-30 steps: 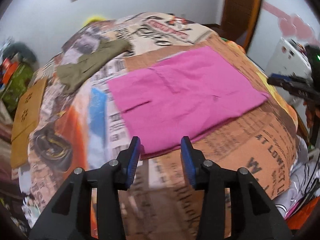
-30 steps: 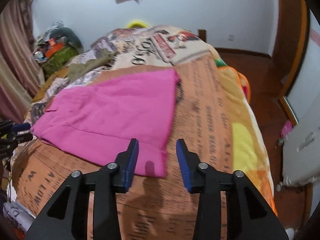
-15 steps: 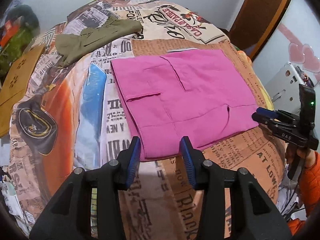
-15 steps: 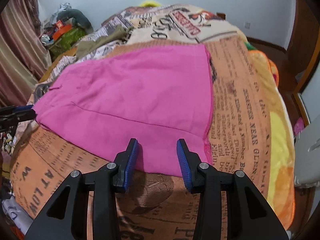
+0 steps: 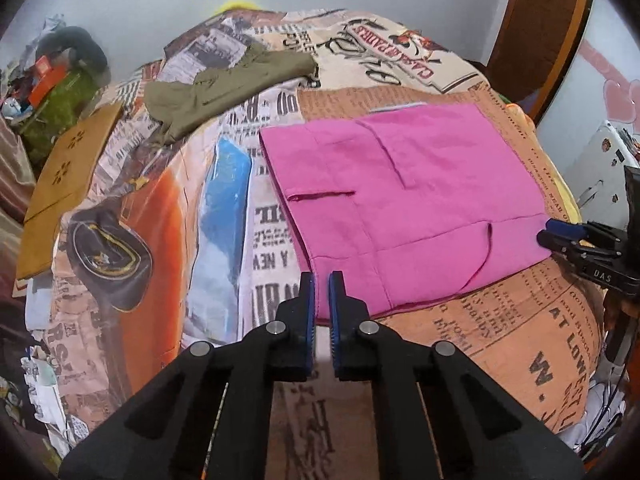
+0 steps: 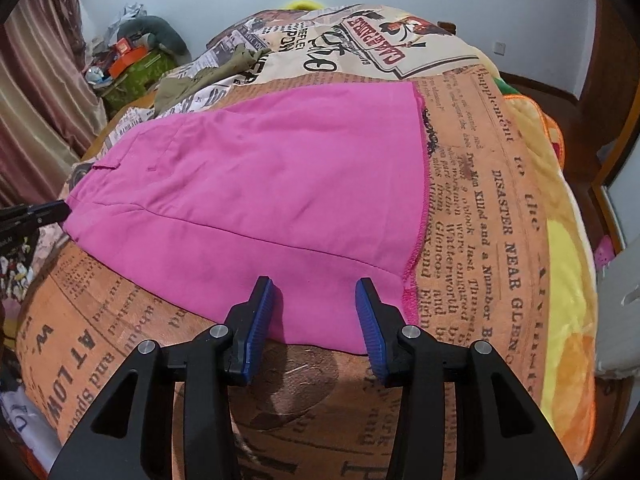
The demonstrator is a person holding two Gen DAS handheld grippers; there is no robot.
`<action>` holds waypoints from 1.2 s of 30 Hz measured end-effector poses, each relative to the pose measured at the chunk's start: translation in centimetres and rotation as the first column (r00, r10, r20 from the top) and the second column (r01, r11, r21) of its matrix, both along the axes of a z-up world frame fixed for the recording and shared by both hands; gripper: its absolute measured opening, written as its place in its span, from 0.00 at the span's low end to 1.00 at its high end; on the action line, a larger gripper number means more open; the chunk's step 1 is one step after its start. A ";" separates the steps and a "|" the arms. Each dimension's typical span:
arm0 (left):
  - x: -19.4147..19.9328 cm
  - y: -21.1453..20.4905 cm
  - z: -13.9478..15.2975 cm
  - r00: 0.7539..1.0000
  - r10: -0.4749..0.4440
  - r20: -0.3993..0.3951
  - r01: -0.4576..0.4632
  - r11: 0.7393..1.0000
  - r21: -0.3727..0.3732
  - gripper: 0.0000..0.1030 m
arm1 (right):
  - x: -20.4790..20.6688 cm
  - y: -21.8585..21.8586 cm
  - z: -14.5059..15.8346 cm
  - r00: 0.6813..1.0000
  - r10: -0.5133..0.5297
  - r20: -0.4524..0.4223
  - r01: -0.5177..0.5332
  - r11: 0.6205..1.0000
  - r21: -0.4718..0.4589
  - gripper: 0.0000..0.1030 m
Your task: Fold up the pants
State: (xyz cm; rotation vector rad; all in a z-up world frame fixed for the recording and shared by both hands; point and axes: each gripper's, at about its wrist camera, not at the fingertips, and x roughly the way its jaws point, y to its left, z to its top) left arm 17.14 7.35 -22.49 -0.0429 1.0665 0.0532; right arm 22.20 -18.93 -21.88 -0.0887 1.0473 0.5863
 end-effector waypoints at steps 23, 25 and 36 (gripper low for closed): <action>4.6 4.2 3.0 0.993 0.088 0.078 -0.092 0.994 0.056 0.26 | 3.2 -1.5 3.6 0.995 -0.042 0.092 0.044 0.999 -0.029 0.42; 6.0 4.9 3.1 0.992 0.096 0.082 -0.101 0.993 0.053 0.27 | 4.2 -1.2 4.0 0.992 -0.045 0.114 0.049 0.998 -0.027 0.43; 12.2 6.6 0.3 0.989 0.147 0.015 -0.148 0.989 0.010 0.28 | 10.5 0.2 2.7 0.989 -0.057 0.140 0.065 0.997 -0.049 0.43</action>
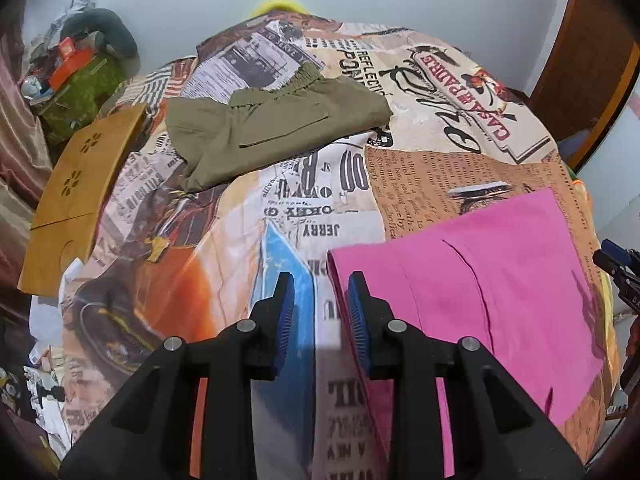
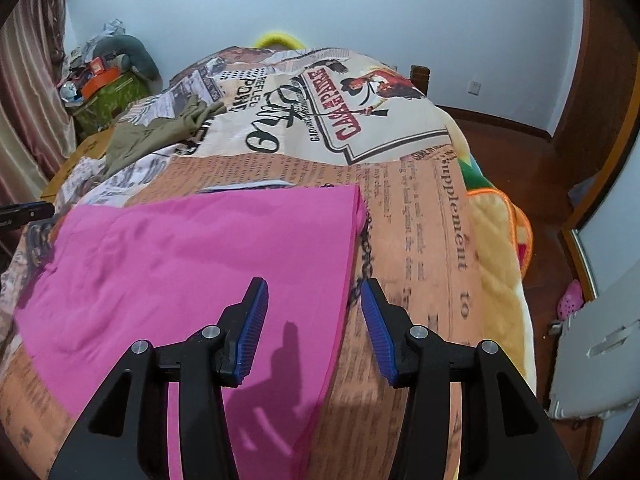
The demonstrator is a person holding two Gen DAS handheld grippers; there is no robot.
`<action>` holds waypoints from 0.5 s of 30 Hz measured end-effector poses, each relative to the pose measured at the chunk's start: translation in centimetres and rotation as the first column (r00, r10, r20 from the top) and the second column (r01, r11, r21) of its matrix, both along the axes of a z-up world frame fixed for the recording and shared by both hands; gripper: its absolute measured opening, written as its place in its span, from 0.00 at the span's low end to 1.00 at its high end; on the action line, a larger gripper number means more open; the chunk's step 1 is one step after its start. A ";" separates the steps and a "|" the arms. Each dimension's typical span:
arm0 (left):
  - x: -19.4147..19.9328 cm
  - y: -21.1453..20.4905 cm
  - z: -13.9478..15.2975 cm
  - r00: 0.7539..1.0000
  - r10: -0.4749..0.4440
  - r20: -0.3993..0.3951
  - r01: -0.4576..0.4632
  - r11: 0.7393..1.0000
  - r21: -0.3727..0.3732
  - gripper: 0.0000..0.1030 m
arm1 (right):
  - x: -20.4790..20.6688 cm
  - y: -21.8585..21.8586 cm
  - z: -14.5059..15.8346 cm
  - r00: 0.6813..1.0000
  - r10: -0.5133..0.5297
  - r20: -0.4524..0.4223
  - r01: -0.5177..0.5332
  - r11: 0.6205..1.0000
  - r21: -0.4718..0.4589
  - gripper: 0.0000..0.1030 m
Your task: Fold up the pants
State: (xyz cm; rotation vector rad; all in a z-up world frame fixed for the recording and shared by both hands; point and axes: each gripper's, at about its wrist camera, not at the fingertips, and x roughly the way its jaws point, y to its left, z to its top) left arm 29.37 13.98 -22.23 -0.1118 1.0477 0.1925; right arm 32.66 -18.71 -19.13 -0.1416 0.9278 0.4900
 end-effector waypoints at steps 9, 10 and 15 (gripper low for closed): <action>3.0 0.2 -2.6 0.999 0.019 -0.047 -0.022 0.998 -0.061 0.28 | 5.7 0.7 -2.6 0.999 -0.022 -0.040 0.023 1.000 0.017 0.43; 3.2 0.1 -3.0 0.998 0.016 -0.058 -0.019 0.998 -0.064 0.28 | 6.2 0.8 -2.9 0.999 -0.023 -0.046 0.024 0.999 0.027 0.43; 3.4 0.0 -4.0 0.997 0.001 -0.076 -0.009 0.995 -0.101 0.28 | 8.5 1.6 -4.1 0.996 -0.011 -0.087 0.018 0.997 0.076 0.43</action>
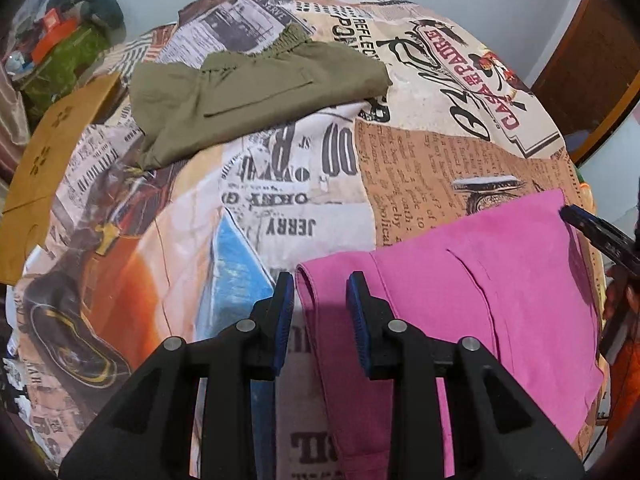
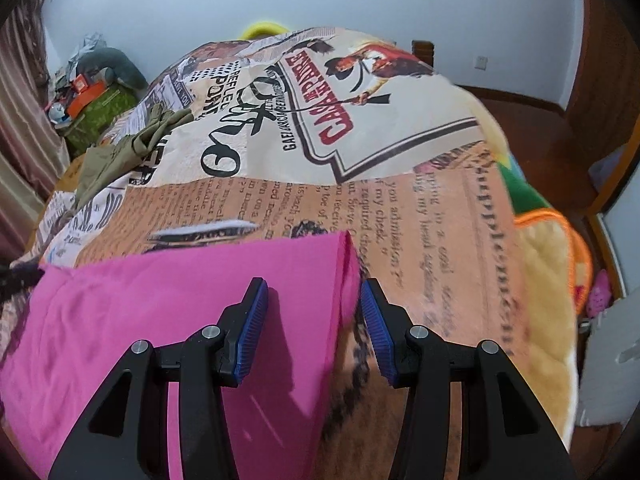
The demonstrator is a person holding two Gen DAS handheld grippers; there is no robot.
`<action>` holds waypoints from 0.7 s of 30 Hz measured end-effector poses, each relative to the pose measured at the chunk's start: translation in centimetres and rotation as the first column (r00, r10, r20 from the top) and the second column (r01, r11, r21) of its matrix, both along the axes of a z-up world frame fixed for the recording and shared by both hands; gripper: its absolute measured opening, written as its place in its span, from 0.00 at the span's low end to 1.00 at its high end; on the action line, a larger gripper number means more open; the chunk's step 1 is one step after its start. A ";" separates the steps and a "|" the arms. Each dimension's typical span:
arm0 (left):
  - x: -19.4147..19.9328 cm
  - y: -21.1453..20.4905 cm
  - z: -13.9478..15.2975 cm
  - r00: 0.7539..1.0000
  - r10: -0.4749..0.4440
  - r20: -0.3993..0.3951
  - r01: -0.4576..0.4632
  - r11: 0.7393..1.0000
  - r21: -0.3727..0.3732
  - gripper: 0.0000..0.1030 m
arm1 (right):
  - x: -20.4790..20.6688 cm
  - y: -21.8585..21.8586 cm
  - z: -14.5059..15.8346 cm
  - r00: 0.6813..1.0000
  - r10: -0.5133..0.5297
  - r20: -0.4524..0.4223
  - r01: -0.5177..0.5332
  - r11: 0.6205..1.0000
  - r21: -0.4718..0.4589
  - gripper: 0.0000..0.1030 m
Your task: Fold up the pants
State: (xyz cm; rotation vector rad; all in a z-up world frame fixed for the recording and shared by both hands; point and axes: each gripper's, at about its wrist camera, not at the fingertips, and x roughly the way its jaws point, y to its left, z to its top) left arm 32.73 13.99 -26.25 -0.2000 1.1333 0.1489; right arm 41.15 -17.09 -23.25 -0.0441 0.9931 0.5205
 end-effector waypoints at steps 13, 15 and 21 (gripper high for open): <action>-0.6 0.0 -0.1 1.000 0.007 0.015 -0.007 0.999 -0.039 0.15 | 0.1 1.4 -1.0 0.996 0.087 0.024 -0.087 0.996 -0.007 0.10; -0.5 -0.5 0.2 1.000 -0.016 0.026 0.016 1.000 0.000 0.10 | 0.0 1.7 -1.0 0.995 0.097 0.040 -0.096 0.995 -0.028 0.08; -0.7 -1.6 0.7 0.997 -0.054 0.058 0.047 0.992 0.118 0.03 | -0.1 2.4 -1.2 0.992 0.114 0.059 -0.109 0.991 -0.079 0.05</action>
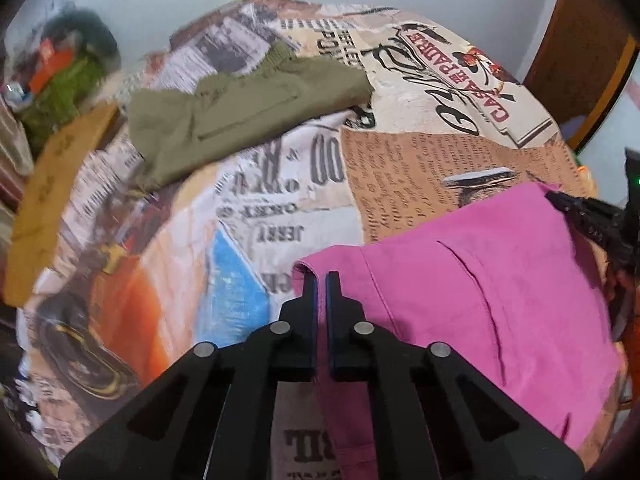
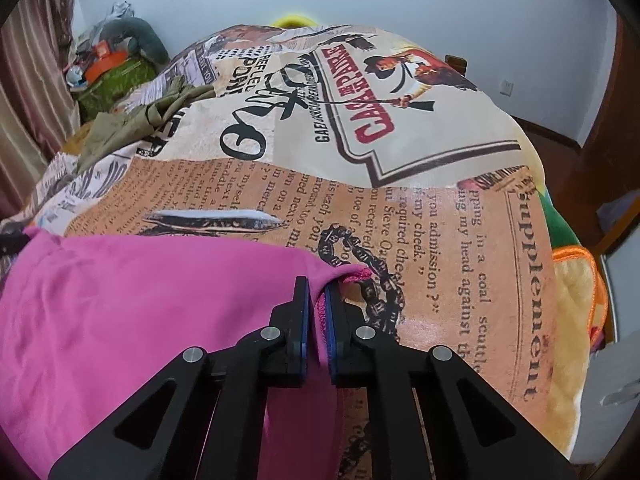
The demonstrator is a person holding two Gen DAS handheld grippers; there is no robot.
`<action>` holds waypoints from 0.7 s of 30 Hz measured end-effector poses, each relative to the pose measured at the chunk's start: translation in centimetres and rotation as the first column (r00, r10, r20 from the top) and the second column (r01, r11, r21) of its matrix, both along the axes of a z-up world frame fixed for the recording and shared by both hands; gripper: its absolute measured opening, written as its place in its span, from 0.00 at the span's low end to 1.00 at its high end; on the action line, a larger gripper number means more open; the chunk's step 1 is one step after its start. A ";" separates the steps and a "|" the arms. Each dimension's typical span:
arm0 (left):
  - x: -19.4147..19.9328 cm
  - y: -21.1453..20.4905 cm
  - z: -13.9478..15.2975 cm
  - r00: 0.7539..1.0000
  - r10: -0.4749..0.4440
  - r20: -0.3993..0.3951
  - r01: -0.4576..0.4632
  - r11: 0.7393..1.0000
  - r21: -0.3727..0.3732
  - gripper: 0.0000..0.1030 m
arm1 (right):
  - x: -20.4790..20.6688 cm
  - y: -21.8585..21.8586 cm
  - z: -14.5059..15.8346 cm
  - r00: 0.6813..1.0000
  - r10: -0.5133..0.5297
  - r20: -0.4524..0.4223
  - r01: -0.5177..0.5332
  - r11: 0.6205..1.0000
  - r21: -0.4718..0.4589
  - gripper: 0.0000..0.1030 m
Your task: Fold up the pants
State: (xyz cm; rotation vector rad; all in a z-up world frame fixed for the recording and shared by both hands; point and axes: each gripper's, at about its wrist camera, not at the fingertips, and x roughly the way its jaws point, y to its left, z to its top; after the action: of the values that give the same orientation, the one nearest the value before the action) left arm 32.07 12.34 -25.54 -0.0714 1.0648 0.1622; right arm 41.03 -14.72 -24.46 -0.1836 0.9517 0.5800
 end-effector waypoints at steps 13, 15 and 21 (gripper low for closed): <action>-0.5 0.8 -0.8 0.999 0.020 -0.037 -0.019 0.999 0.043 0.07 | -0.3 1.4 -0.2 0.998 0.018 0.061 -0.010 0.990 -0.142 0.05; -0.8 1.3 0.0 0.999 0.024 -0.026 -0.024 0.999 0.025 0.07 | -0.2 1.1 0.5 0.999 0.000 0.043 0.006 0.990 -0.144 0.12; -1.1 0.9 3.3 0.999 0.011 0.041 -0.013 0.998 0.056 0.17 | -0.4 0.3 4.2 0.998 -0.061 0.032 0.062 0.998 -0.028 0.26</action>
State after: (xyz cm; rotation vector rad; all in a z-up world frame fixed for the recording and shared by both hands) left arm 31.01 13.27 -22.26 -0.0305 1.0191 0.2007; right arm 40.65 -14.37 -20.28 -0.1885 0.9325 0.5057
